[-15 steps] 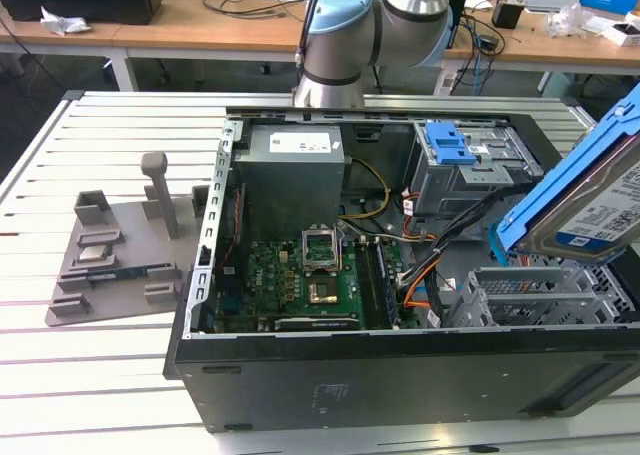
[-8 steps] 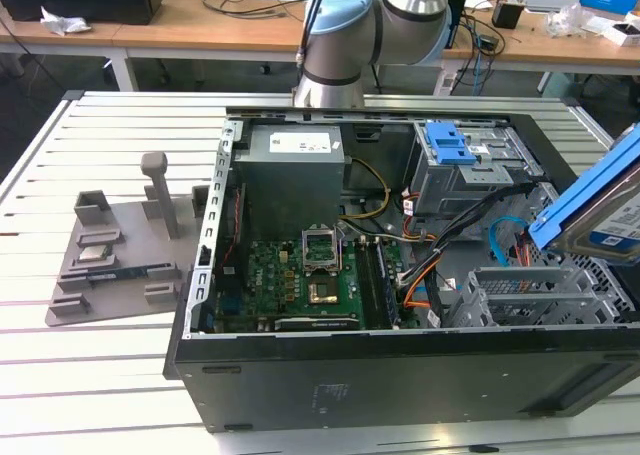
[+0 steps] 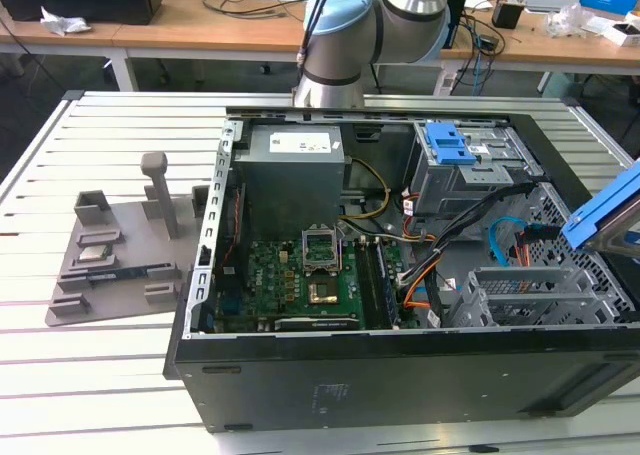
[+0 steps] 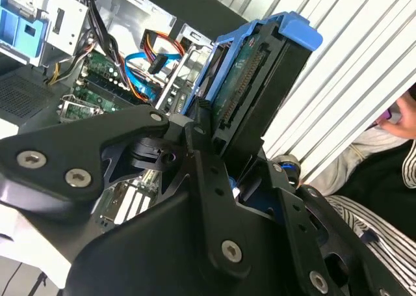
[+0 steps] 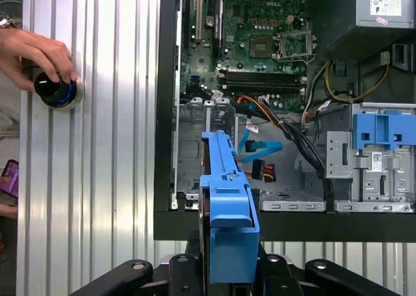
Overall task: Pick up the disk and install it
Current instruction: 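Pick up the disk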
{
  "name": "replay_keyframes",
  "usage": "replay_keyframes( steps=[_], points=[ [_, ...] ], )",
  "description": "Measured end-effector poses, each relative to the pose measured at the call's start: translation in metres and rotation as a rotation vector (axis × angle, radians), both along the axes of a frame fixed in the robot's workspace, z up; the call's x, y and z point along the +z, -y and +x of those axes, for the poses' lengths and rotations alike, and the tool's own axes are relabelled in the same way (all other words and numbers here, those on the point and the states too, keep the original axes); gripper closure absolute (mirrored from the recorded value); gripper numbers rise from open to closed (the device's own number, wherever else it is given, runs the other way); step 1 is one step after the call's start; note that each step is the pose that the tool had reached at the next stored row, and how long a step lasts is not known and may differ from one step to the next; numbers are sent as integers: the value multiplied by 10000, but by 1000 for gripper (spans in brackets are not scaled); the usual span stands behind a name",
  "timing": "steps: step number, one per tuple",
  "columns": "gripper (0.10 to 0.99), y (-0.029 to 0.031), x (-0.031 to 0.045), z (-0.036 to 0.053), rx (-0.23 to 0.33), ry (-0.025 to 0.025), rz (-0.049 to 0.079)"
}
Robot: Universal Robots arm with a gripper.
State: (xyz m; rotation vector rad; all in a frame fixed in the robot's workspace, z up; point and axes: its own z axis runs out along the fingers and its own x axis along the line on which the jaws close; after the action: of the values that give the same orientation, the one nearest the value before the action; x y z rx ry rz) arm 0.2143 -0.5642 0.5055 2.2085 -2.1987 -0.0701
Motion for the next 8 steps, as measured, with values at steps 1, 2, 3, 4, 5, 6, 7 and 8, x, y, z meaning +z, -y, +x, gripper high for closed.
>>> replay_keyframes(
  steps=[1,2,3,4,5,6,7,8],
  points=[
    [722,0,1,0,-1,0,-1],
    [722,0,1,2,1,1,-1],
    [722,0,0,0,1,1,0],
    [722,0,-2,-10,1,1,0],
    [722,0,-4,-32,0,1,-2],
    [722,0,-9,-53,0,1,-2],
    [722,0,-18,-73,-1,1,-2],
    [722,0,-32,-96,-4,0,-2]
  ],
)
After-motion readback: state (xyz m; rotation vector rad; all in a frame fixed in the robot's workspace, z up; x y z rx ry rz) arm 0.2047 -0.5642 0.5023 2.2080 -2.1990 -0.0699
